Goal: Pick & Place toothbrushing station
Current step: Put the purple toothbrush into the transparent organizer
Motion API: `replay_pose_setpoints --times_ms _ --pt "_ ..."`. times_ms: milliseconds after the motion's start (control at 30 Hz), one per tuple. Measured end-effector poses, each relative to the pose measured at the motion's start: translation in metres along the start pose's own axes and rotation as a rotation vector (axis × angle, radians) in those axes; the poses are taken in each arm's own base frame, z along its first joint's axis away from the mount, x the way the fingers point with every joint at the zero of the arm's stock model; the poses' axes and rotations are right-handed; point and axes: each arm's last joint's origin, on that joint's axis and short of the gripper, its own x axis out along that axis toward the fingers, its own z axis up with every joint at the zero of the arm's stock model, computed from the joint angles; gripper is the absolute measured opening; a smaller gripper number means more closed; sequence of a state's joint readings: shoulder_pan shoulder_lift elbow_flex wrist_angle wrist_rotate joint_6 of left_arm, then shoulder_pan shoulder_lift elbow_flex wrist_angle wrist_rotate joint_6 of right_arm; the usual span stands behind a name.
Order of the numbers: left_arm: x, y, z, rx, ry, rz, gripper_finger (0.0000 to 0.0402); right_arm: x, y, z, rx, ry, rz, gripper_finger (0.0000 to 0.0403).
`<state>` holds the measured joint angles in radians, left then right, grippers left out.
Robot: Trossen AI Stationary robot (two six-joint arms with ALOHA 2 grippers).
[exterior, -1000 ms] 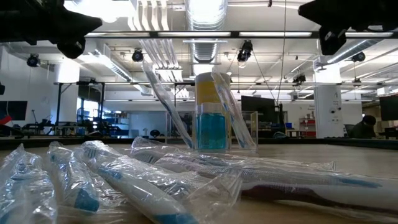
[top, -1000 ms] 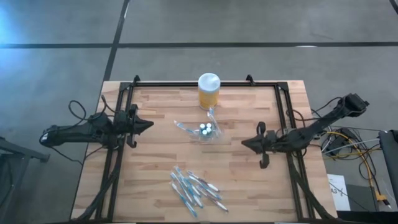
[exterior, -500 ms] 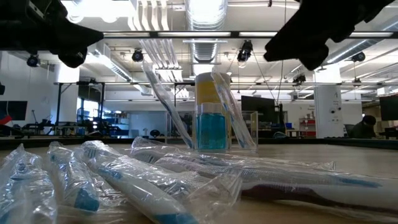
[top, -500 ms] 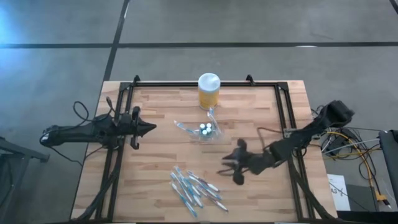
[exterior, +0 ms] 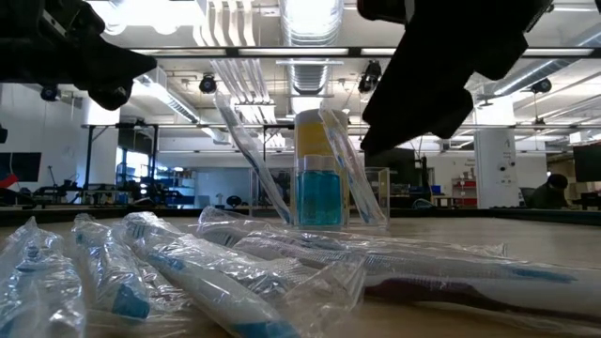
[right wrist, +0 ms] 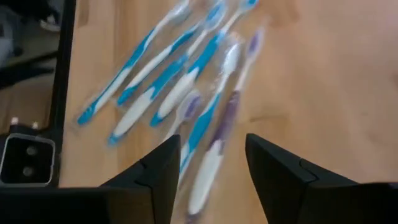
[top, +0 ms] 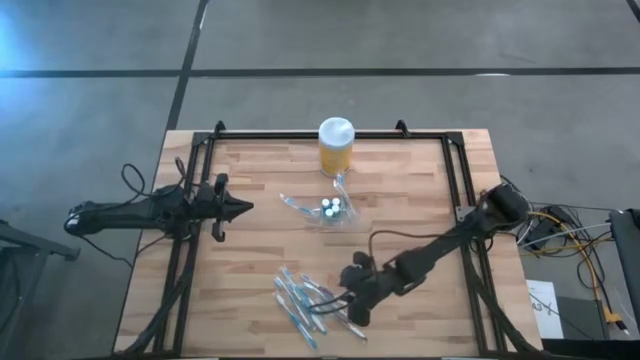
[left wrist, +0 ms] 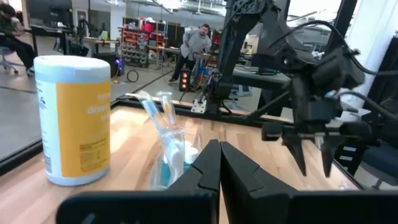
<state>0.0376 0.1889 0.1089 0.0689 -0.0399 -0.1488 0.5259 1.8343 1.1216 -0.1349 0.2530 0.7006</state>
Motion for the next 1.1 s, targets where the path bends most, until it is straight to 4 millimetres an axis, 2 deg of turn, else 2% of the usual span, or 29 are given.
replay_pose_setpoints --times_ms 200,433,533,700,867,1000,1100 --pt "0.000 0.000 0.000 -0.019 0.004 -0.005 0.0005 0.021 0.009 0.001 -0.007 0.064 -0.016 0.0159" --pt "0.001 -0.001 -0.001 -0.035 0.016 -0.024 0.0005 0.044 0.005 -0.012 0.015 0.129 -0.076 0.0144" --pt "0.001 -0.001 -0.001 -0.034 0.017 -0.024 0.0005 0.048 0.002 -0.017 0.013 0.165 -0.109 0.0134" --pt "0.001 -0.001 -0.001 -0.035 0.017 -0.023 0.0005 0.048 0.000 -0.016 0.010 0.178 -0.119 0.0105" --pt "0.001 -0.001 -0.001 -0.035 0.017 -0.023 0.0005 0.046 0.000 -0.015 -0.021 0.182 -0.114 0.0052" --pt "0.001 -0.001 -0.001 -0.036 0.017 -0.023 0.0005 0.039 0.002 -0.009 -0.039 0.171 -0.102 0.0018" --pt "0.001 -0.001 -0.001 -0.037 0.016 -0.023 0.0005 0.029 0.003 -0.004 -0.043 0.157 -0.099 0.0010"
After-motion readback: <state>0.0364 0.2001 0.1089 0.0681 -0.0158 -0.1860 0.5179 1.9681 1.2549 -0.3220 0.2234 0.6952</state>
